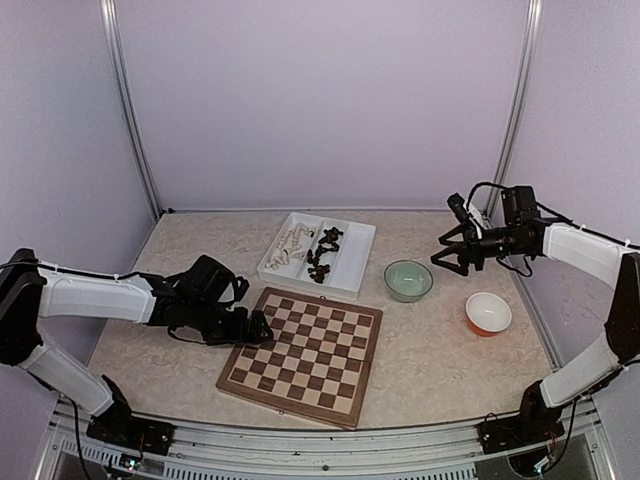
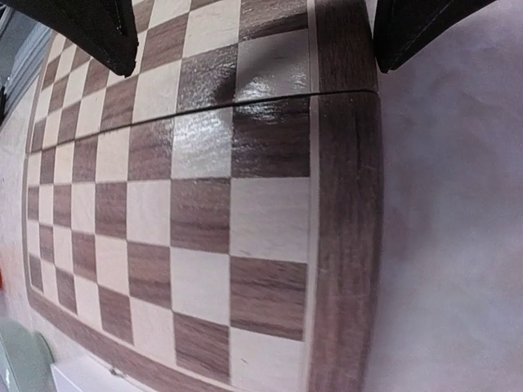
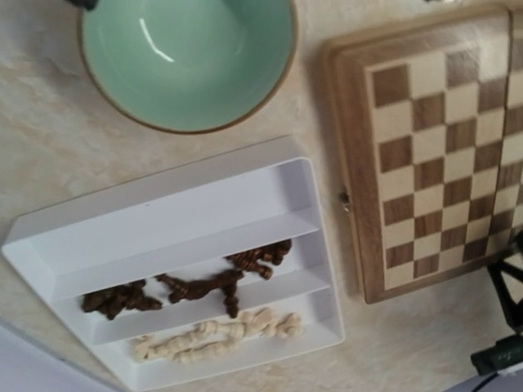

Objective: Set up the chess pieces on the board
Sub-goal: Position the chessboard at the center of the board.

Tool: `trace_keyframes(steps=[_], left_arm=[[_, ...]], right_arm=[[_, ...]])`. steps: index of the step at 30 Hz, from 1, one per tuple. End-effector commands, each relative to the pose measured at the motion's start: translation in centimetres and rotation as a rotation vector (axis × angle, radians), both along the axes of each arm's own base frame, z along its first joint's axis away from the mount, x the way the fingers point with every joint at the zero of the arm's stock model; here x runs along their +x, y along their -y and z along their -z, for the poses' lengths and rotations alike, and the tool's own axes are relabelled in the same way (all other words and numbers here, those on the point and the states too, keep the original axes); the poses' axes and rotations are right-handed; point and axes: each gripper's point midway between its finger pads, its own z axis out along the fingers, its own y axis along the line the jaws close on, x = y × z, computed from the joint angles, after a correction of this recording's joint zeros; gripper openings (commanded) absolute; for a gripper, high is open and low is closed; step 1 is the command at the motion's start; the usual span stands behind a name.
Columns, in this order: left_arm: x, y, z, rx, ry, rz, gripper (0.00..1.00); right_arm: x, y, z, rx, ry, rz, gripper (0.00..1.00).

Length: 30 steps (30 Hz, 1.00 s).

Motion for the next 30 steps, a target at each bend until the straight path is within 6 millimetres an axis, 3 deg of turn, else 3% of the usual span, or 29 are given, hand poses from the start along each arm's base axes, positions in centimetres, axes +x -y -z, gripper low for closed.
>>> trace_keyframes(steps=[1,8,11,13,17,19,21,24,27,30], left_arm=[[-3.1,4.6,-0.3,-0.057,-0.05,0.108,0.99],[-6.7,10.4,-0.4,0.007,-0.077,0.33,0.99],[-6.3,10.8,-1.6,0.065,-0.057,0.38,0.99],[-5.0,10.8,-3.5,0.097,0.001,0.393,0.99],[0.8,9.4,-8.2,0.119,0.145,0.319,0.97],[5.4,7.2,-9.8,0.161,0.205,0.195,0.91],[10.3,4.0,-10.7,0.22,0.242,0.027,0.78],[15.6,1.5,-10.0,0.262,0.262,-0.105,0.71],[19.4,0.7,-9.3,0.243,0.266,-0.149,0.65],[22.5,0.7,-7.2,0.248,0.232,-0.145,0.55]], right_arm=[[-0.7,-1.2,0.3,-0.001,-0.01,-0.059,0.85],[-1.5,-1.3,1.1,-0.043,-0.001,-0.079,0.84],[-1.9,-1.3,1.4,-0.058,0.001,-0.082,0.85],[-2.1,-1.4,1.6,-0.063,0.0,-0.084,0.84],[-2.1,-1.4,1.9,-0.067,0.004,-0.08,0.82],[-1.9,-1.5,2.1,-0.058,0.005,-0.071,0.82],[-1.9,-1.6,2.2,-0.047,-0.002,-0.07,0.8],[-2.0,-1.8,2.4,-0.047,-0.013,-0.075,0.78],[-2.2,-1.8,2.3,-0.042,-0.004,-0.074,0.77],[-2.4,-1.7,2.1,-0.041,0.013,-0.07,0.77]])
